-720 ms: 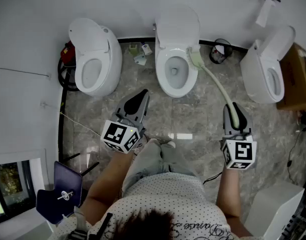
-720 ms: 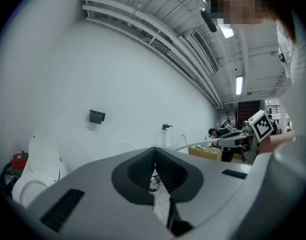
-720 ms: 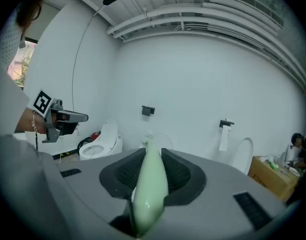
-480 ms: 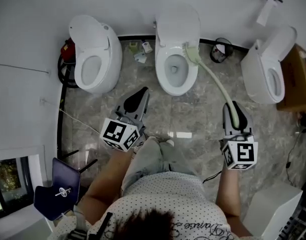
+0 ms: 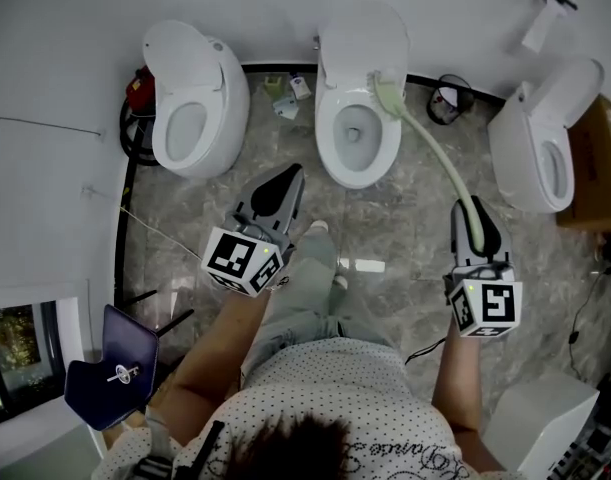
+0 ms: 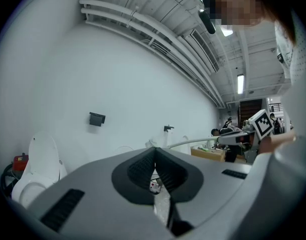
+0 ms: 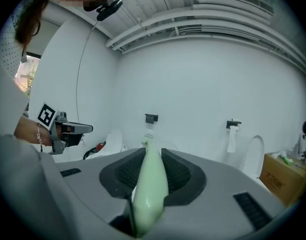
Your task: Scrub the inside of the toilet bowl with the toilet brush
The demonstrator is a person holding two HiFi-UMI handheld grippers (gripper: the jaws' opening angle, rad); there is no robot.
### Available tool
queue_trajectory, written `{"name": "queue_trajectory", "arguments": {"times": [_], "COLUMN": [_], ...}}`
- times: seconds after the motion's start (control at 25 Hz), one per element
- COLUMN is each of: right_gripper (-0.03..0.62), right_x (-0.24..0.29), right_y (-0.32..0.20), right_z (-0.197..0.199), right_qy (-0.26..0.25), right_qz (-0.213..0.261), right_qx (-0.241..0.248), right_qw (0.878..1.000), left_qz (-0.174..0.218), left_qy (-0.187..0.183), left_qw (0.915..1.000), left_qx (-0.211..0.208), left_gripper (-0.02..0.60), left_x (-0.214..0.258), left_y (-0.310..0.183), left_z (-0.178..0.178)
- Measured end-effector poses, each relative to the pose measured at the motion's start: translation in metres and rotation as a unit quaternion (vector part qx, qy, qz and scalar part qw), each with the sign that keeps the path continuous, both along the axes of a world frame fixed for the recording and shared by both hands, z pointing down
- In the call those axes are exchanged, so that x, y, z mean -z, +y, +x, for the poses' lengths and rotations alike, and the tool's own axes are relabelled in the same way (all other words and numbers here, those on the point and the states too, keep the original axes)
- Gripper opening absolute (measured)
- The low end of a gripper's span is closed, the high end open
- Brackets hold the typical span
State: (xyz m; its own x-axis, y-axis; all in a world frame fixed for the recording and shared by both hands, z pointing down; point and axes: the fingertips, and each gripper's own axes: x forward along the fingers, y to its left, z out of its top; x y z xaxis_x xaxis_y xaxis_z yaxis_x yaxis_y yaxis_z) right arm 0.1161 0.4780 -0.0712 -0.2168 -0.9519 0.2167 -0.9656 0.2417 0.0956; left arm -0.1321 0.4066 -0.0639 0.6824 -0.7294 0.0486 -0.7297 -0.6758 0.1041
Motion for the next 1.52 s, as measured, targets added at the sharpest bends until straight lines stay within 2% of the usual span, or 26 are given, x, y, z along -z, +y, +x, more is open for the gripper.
{"name": "queue_trajectory", "arguments": {"times": [0.28, 0.64, 0.96, 1.2, 1.52], "right_gripper": [0.109, 0.109, 0.109, 0.109, 0.109], "right_x": [-0.003, -0.011, -0.016, -0.033, -0.065], "right_y": [-0.043, -0.149, -0.236, -0.265, -0.286], "right_z": [-0.001, -0.002, -0.006, -0.002, 0.015], "right_qy": [0.002, 0.009, 0.012, 0.001, -0.004], "right_qz": [-0.005, -0.028, -0.040, -0.058, -0.092], "right_qx": [0.010, 0.009, -0.013, -0.028, -0.022], "right_qw": [1.000, 1.000, 0.999, 0.998, 0.995], "left_qz": [0.000, -0.001, -0.008, -0.027, -0.059], "left_qy": [0.011, 0.014, 0.012, 0.007, 0.001], "left_qw": [0.9999, 0.9997, 0.9988, 0.9981, 0.9971], "left_qx": [-0.002, -0.021, -0.047, -0.056, -0.047], "left_gripper": [0.003, 0.003, 0.003, 0.003, 0.003], "left_x": [-0.004, -0.003, -0.007, -0.025, -0.056], "left_y": [-0.050, -0.168, -0.268, -0.311, -0.334], "left_z": [0.005, 0.015, 0.016, 0.019, 0.036]}}
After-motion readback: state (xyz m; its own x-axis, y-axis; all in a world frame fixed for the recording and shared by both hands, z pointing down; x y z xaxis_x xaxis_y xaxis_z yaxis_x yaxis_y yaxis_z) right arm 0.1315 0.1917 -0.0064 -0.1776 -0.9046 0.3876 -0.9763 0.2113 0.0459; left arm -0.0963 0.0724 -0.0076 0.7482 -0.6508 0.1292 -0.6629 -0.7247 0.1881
